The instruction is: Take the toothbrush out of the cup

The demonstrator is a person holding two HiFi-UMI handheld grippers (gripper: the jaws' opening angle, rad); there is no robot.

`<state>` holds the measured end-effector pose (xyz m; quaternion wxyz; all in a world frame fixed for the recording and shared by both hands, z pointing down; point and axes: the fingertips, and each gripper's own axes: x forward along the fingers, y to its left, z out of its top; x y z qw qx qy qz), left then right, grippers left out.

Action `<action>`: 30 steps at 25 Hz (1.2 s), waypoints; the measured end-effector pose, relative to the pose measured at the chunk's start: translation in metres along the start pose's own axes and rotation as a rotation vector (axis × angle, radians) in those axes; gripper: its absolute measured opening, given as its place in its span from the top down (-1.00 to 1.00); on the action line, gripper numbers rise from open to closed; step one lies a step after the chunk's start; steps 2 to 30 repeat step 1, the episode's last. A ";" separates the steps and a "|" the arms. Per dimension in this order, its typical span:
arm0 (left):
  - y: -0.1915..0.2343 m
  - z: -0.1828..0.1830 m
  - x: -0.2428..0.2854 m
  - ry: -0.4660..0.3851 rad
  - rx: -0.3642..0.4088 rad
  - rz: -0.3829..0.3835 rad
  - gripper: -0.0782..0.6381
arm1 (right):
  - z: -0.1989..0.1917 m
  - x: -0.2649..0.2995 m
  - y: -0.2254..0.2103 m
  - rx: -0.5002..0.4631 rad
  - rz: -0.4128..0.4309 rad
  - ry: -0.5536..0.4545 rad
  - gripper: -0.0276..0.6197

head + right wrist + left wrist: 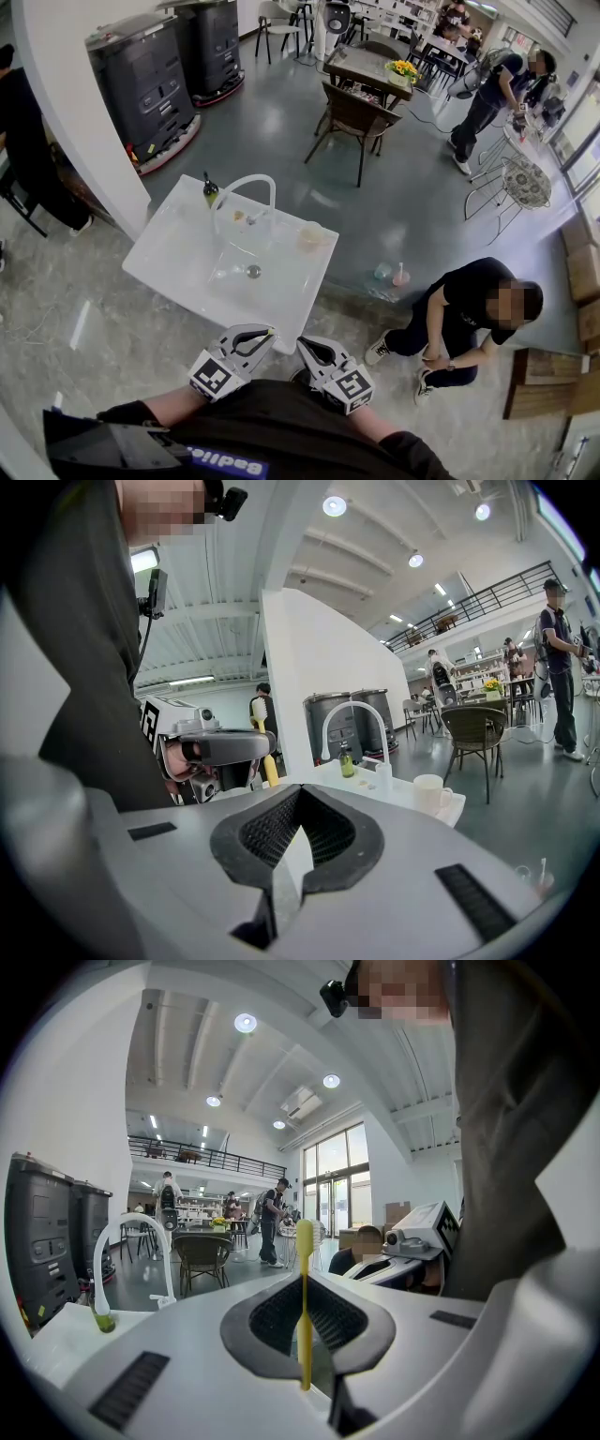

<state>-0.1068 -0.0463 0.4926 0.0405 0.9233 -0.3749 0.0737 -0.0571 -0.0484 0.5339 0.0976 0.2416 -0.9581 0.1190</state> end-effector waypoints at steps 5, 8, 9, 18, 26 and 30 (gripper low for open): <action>0.000 0.000 0.000 0.000 -0.002 0.000 0.73 | 0.000 0.000 0.000 0.001 0.000 0.000 0.88; 0.000 0.000 0.000 0.000 -0.002 0.000 0.73 | 0.000 0.000 0.000 0.001 0.000 0.000 0.88; 0.000 0.000 0.000 0.000 -0.002 0.000 0.73 | 0.000 0.000 0.000 0.001 0.000 0.000 0.88; 0.000 0.000 0.000 0.000 -0.002 0.000 0.73 | 0.000 0.000 0.000 0.001 0.000 0.000 0.88; 0.000 0.000 0.000 0.000 -0.002 0.000 0.73 | 0.000 0.000 0.000 0.001 0.000 0.000 0.88; 0.000 0.000 0.000 0.000 -0.002 0.000 0.73 | 0.000 0.000 0.000 0.001 0.000 0.000 0.88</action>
